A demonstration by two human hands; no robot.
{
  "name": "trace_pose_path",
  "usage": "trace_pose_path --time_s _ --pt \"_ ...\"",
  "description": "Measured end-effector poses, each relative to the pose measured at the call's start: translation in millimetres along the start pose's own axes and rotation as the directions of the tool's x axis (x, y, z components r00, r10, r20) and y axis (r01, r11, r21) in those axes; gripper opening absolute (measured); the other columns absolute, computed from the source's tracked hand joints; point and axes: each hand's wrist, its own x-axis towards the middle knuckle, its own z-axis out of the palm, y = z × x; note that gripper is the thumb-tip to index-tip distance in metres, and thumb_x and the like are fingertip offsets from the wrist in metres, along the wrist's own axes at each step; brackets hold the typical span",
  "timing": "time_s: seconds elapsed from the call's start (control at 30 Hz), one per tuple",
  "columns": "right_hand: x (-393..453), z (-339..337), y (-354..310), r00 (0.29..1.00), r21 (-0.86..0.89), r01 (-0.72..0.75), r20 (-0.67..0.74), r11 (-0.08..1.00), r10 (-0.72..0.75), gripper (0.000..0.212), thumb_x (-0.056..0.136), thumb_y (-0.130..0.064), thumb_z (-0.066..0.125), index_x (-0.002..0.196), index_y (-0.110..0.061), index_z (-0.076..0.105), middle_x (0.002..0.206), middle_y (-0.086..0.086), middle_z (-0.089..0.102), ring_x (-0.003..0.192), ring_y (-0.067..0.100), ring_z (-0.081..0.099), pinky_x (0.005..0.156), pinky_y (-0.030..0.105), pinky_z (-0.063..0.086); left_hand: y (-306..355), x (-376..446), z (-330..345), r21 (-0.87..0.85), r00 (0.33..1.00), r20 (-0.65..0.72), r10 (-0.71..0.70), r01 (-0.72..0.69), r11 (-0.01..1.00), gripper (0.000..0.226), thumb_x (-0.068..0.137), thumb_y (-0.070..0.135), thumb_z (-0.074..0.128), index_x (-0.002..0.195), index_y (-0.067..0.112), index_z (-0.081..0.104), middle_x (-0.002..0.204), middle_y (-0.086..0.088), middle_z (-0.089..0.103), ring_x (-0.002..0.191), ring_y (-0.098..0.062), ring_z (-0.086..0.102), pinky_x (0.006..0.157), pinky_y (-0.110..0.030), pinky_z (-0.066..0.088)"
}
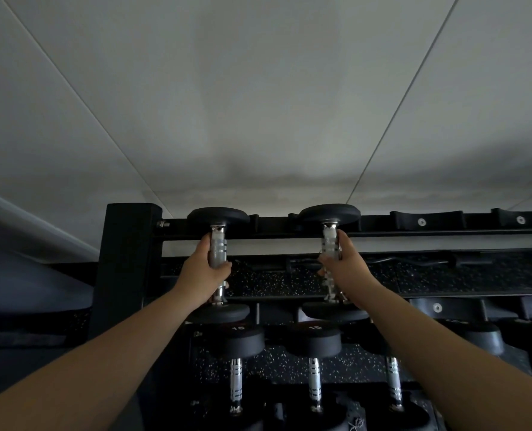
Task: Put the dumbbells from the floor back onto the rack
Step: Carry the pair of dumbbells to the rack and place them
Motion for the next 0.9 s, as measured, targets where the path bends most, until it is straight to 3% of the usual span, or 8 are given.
trace_pose_path --time_s 0.13,0.33,0.43,0.63,0.8,0.9 --pt "-4.0 -1.7 7.4 1.000 -0.012 0.002 0.005 1.000 -0.002 0.070 0.094 -0.014 0.053 0.150 -0.031 0.016 0.114 0.009 0.060 0.070 0.012 0.063 0.050 0.020 0.050 0.3 -3.0 0.6 -0.017 1.000 -0.008 0.007 -0.007 1.000 0.060 0.084 0.016 0.065 0.136 0.026 0.037 0.104 0.002 0.062 0.085 -0.010 0.064 0.065 -0.020 0.050" --pt "-8.7 0.6 12.5 1.000 0.024 -0.004 0.001 1.000 0.004 0.070 0.093 -0.011 0.053 0.150 -0.033 0.018 0.112 0.009 0.060 0.070 0.014 0.062 0.059 0.028 0.053 0.2 -9.8 2.2 -0.029 1.000 -0.007 -0.002 0.002 1.000 0.063 0.084 0.015 0.065 0.137 0.028 0.036 0.102 0.003 0.062 0.083 -0.014 0.066 0.063 -0.024 0.054" --pt "-9.5 0.2 11.8 1.000 0.036 -0.002 0.007 0.999 0.002 0.069 0.093 -0.011 0.053 0.149 -0.032 0.019 0.116 0.013 0.060 0.069 0.015 0.062 0.059 0.028 0.053 2.0 -11.0 2.1 -0.021 1.000 0.003 -0.014 0.015 1.000 0.065 0.085 0.016 0.064 0.139 0.029 0.032 0.103 0.001 0.062 0.076 -0.017 0.068 0.055 -0.018 0.052" --pt "-8.3 -1.1 12.5 0.999 0.062 -0.006 0.037 0.998 0.004 0.068 0.093 -0.011 0.053 0.148 -0.033 0.018 0.115 0.014 0.061 0.072 0.017 0.063 0.062 0.033 0.054 10.3 -11.5 2.5 0.000 0.998 0.040 -0.055 0.055 0.998 0.067 0.087 0.015 0.060 0.142 0.028 0.024 0.110 -0.002 0.059 0.075 -0.021 0.069 0.054 -0.017 0.051" --pt "-4.7 -2.4 16.8 1.000 0.068 0.004 0.028 0.998 -0.006 0.067 0.093 -0.013 0.055 0.147 -0.034 0.021 0.105 0.006 0.062 0.076 0.016 0.066 0.073 0.041 0.058 13.1 -12.5 1.9 -0.044 0.996 0.033 -0.077 0.079 0.996 0.066 0.086 0.014 0.063 0.140 0.027 0.029 0.106 -0.004 0.060 0.080 -0.024 0.070 0.063 -0.025 0.055" --pt "-3.5 -2.2 19.9 1.000 0.068 0.001 0.008 0.998 -0.001 0.066 0.092 -0.014 0.056 0.147 -0.032 0.023 0.104 0.006 0.064 0.081 0.017 0.068 0.070 0.039 0.058 13.3 -12.5 2.2 -0.018 0.997 0.020 -0.071 0.071 0.997 0.066 0.086 0.017 0.063 0.141 0.025 0.028 0.105 -0.002 0.062 0.079 -0.021 0.071 0.073 -0.033 0.057"
